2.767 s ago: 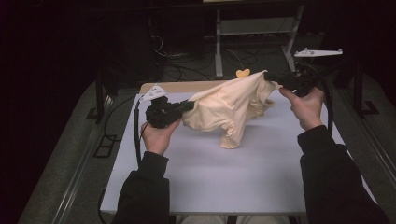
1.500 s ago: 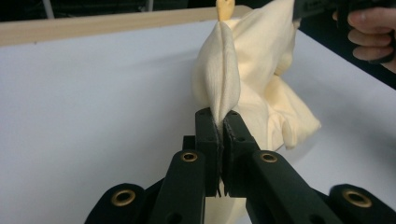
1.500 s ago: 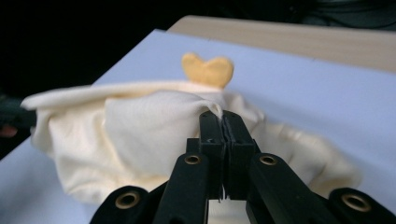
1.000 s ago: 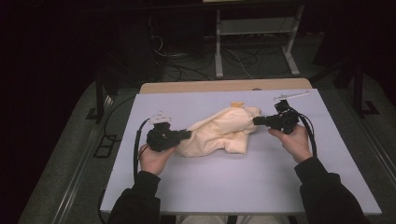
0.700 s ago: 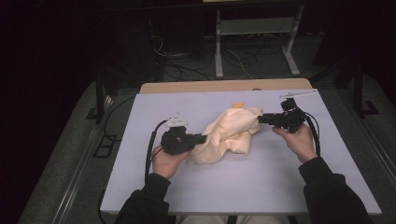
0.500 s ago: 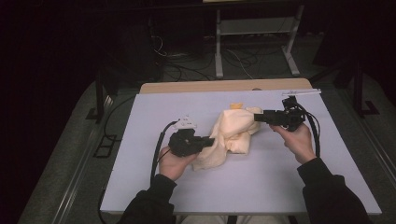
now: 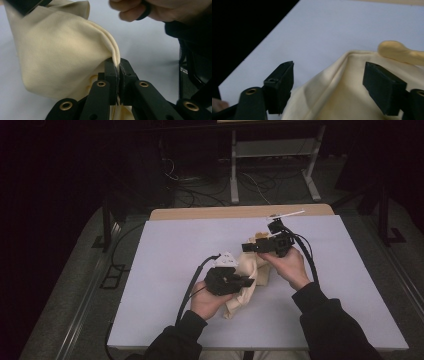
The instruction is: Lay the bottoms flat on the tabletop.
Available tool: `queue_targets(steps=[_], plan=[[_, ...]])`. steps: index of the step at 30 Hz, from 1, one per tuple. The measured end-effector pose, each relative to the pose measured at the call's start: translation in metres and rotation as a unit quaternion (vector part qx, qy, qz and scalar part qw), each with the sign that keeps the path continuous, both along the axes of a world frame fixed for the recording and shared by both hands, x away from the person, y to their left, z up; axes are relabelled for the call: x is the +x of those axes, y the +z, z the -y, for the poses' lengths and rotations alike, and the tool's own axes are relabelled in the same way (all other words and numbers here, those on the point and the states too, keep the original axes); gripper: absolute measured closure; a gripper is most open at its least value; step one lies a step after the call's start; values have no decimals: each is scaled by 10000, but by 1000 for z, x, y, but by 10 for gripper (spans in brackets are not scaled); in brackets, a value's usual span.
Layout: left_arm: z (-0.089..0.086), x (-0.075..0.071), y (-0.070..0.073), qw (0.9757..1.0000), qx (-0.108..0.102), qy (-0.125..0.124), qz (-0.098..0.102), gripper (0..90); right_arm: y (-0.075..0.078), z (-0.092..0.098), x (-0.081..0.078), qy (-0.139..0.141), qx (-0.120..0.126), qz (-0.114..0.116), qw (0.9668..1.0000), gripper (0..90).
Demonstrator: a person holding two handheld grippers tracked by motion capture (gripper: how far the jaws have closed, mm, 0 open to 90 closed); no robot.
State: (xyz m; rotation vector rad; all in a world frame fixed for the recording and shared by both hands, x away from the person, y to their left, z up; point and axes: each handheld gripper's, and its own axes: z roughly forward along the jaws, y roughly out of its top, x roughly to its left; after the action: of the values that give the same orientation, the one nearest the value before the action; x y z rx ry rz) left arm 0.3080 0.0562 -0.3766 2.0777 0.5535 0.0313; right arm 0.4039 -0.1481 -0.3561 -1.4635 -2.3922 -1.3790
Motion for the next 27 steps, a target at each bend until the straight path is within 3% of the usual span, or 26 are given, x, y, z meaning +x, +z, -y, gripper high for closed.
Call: queue_targets(steps=[1,4,7,9,11,13,15,20,23,27], plan=[[1,-1,0,10000,21,-29,14,848,-2,-1,1,-6,-52,-32,10000,317],[3,-1,-1,10000,16,-44,-5,848,-4,-2,1,211,-159,-46,9996,575],[4,-1,-2,10000,-5,-60,-11,843,-2,-4,-3,232,-522,81,9983,734],[5,-1,-3,10000,-29,-88,-4,837,0,-3,-6,187,-615,159,9978,807],[6,-1,-3,9998,-129,-116,-31,808,2,1,-8,124,-688,245,9973,837],[7,0,-3,9994,-304,-123,-86,691,3,6,-10,64,-692,263,9972,842],[7,3,-3,9990,-397,-85,-212,629,4,12,-11,20,-679,265,9973,847],[6,5,0,9984,-509,245,-96,426,7,28,-14,-84,-687,260,9973,850],[5,3,2,9978,-567,334,64,366,5,39,-15,-185,-648,228,9975,852],[3,8,1,9962,-796,349,-75,297,3,55,-17,-249,-496,119,9984,856]])
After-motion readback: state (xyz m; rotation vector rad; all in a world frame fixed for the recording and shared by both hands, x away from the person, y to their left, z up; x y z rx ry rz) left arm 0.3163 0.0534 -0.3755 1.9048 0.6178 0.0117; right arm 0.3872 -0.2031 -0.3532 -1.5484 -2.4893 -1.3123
